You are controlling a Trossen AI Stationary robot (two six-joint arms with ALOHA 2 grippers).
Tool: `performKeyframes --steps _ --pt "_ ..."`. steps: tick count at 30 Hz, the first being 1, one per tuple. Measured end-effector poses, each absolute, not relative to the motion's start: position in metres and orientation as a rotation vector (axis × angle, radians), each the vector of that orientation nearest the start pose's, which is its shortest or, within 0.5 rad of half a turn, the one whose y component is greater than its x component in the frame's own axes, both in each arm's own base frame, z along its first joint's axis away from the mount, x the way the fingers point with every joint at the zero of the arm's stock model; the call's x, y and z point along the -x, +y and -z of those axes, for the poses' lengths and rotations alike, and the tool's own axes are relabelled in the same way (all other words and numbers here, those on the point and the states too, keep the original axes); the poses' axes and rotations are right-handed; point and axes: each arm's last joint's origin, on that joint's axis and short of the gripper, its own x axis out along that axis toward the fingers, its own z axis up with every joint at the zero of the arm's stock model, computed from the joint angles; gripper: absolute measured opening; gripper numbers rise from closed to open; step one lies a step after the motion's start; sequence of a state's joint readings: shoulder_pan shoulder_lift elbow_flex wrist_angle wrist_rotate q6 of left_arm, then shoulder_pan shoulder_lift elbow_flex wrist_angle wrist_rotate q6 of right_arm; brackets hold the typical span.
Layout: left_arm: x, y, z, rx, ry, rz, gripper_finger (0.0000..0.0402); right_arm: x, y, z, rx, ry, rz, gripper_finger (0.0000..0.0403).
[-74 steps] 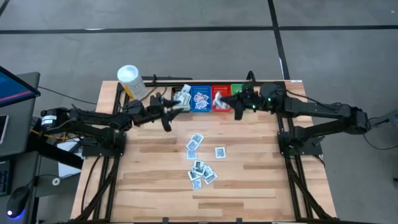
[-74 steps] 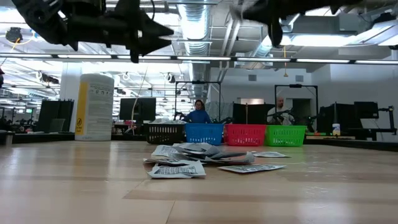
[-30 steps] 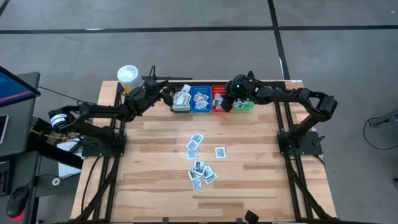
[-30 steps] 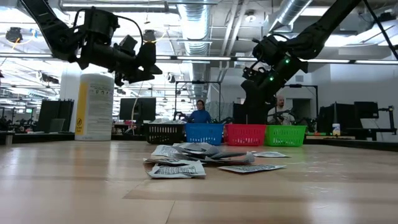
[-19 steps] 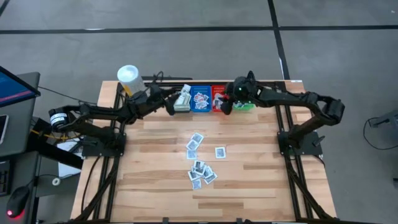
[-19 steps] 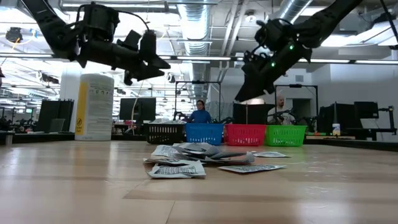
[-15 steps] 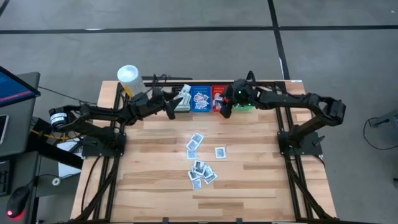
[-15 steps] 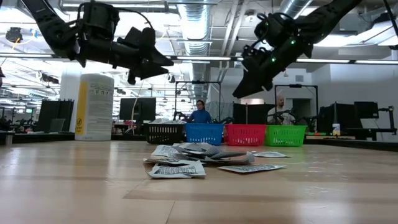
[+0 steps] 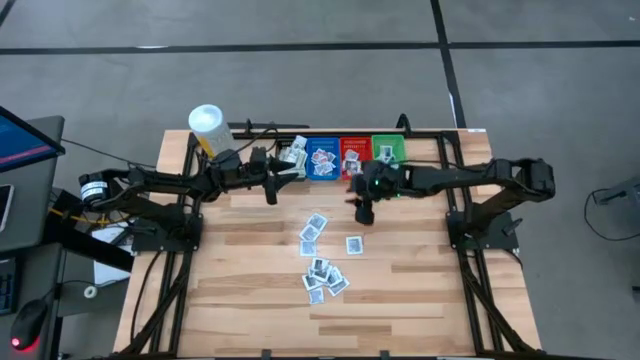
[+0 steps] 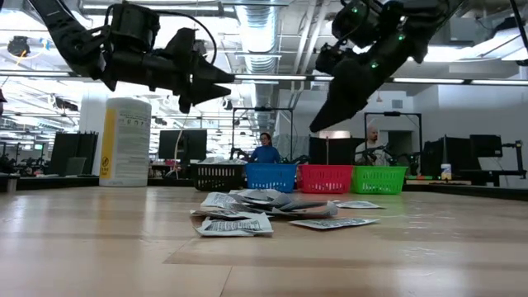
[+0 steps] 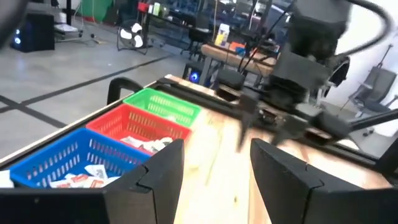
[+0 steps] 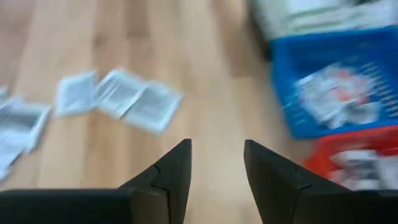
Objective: Pick & Place First Aid Supplies
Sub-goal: Put the gray towelette pack in the red bin
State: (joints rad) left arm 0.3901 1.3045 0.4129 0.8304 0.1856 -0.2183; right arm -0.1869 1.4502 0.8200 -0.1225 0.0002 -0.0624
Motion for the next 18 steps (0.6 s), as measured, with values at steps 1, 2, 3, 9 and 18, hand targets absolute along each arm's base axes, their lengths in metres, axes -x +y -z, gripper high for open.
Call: performKeyframes --steps 1,2,3,9,18 --pt "-0.231 0.089 -0.199 0.231 0.043 -0.211 0.0186 -0.286 -0.048 -0.202 -0.005 0.78 0.133 0.0141" --pt "-0.231 0.089 -0.199 0.23 0.044 -0.211 0.0186 -0.286 -0.042 -0.2 0.0 0.806 0.112 0.0141" --pt "-0.231 0.089 -0.199 0.234 0.043 -0.211 0.0186 -0.285 -0.035 -0.198 0.007 0.833 0.09 0.0141" --pt "-0.235 0.076 -0.199 0.267 0.046 -0.159 0.0186 -0.286 0.003 -0.182 0.005 0.941 -0.009 0.0137" --pt "-0.242 0.049 -0.199 0.265 0.062 -0.044 0.0186 -0.298 0.039 -0.147 -0.014 1.015 -0.075 0.0126"
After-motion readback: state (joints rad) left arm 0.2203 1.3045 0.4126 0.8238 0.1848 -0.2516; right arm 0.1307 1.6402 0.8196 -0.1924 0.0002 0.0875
